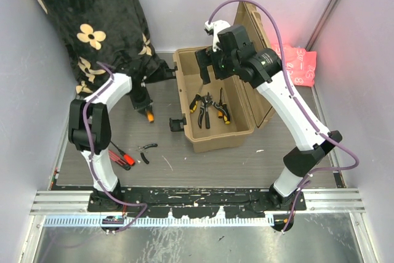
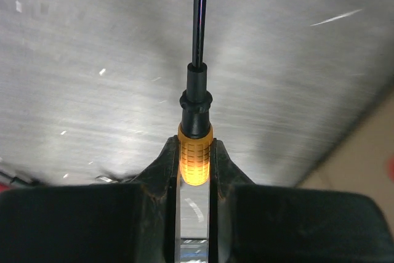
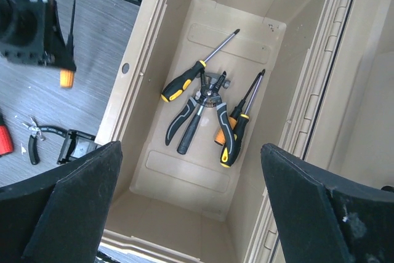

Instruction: Pack the tool kit

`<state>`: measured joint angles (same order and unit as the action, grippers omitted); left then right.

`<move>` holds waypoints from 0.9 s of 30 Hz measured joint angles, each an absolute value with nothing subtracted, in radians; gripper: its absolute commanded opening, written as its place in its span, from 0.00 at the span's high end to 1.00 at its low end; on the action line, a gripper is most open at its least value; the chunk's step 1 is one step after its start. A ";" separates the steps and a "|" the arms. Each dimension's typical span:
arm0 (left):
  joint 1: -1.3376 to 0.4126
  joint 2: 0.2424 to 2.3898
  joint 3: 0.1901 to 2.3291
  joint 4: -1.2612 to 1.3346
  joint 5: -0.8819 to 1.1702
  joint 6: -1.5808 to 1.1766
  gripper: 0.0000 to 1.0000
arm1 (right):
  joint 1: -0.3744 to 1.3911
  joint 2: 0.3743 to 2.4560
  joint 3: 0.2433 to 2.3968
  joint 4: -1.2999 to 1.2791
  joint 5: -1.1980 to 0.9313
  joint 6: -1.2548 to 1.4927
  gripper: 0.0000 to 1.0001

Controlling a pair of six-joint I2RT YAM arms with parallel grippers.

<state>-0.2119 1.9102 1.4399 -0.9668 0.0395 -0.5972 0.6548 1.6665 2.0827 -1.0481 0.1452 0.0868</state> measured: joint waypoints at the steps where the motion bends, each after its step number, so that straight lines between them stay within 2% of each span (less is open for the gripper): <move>1: -0.212 1.900 1.483 -0.963 0.050 -0.604 1.00 | 0.655 1.666 2.082 -1.047 0.147 0.085 0.00; 9: -0.252 1.811 1.962 -0.855 0.123 -0.640 1.00 | 0.655 1.662 2.080 -1.021 0.160 0.081 0.00; 13: -0.343 1.775 2.088 -0.780 0.154 -0.651 1.00 | 0.655 1.641 2.065 -1.000 0.183 0.083 0.00; 21: -0.602 1.793 2.028 -0.730 0.211 -0.704 1.00 | 0.656 1.507 1.982 -0.948 0.346 0.112 0.00; 27: -0.671 1.855 1.885 -0.734 0.228 -0.759 1.00 | 0.656 1.379 1.954 -0.923 0.434 0.132 0.00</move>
<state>-0.6712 1.8553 1.8851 -0.7338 0.2279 -0.7589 0.6556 1.3788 1.9541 -0.9226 0.4339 0.1322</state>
